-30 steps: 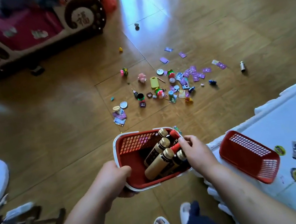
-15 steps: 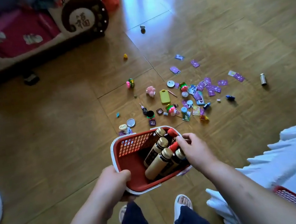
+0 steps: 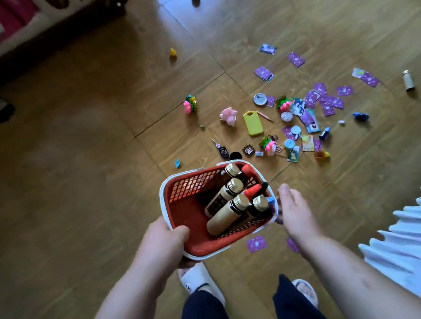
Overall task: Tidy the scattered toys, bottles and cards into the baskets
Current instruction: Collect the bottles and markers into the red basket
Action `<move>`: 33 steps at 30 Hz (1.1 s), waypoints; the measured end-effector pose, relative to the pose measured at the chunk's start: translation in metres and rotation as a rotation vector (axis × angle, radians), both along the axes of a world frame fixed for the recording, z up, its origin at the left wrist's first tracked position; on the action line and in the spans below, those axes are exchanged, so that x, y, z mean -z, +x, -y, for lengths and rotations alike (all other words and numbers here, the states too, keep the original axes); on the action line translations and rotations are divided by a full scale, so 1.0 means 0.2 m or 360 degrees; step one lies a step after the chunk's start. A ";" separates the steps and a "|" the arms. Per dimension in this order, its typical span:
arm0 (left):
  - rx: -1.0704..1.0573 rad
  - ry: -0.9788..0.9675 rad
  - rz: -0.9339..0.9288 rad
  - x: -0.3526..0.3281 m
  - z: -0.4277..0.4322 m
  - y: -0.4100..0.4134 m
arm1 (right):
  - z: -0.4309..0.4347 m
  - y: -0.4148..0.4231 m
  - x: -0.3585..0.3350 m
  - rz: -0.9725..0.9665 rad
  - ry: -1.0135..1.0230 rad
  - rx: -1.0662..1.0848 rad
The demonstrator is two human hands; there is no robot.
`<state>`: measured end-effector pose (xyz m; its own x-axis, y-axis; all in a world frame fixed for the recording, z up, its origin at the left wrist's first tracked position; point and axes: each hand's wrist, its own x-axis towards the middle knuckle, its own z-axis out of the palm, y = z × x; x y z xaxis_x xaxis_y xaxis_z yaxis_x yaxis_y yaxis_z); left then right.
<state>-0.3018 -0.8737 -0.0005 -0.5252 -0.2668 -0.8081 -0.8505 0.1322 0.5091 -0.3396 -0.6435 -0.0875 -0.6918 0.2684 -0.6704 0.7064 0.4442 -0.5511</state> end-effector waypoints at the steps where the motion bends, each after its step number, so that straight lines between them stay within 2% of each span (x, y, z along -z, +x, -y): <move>1: -0.0035 -0.0014 -0.0005 0.04 0.05 -0.02 | 0.03 0.00 0.08 0.0037 0.0008 0.0030; 3: -0.0128 -0.0045 0.0004 0.19 0.16 -0.08 | 0.11 0.01 0.26 0.0167 0.0021 -0.0061; 8: -0.0290 -0.0141 0.0007 0.68 0.36 -0.15 | 0.30 0.04 0.76 0.0488 0.0135 -0.0655; 15: -0.0522 -0.0132 0.0065 1.37 0.44 -0.04 | 0.51 0.13 1.52 0.0741 0.0258 -0.1356; 18: -0.0583 -0.0121 0.0088 1.57 0.44 0.04 | 0.58 0.22 1.80 0.0832 0.0279 -0.1637; 21: -0.0657 -0.0101 0.0123 1.74 0.42 0.11 | 0.64 0.32 2.07 0.0943 0.0272 -0.1695; 25: -0.0705 -0.0053 0.0144 1.87 0.39 0.17 | 0.67 0.39 2.26 0.1052 0.0367 -0.1924; 28: -0.0710 -0.0068 0.0160 1.91 0.37 0.17 | 0.64 0.38 2.32 0.1060 0.0399 -0.1863; 33: -0.0661 -0.0092 0.0149 1.86 0.32 0.09 | 0.47 0.24 2.23 0.0778 0.0434 -0.1238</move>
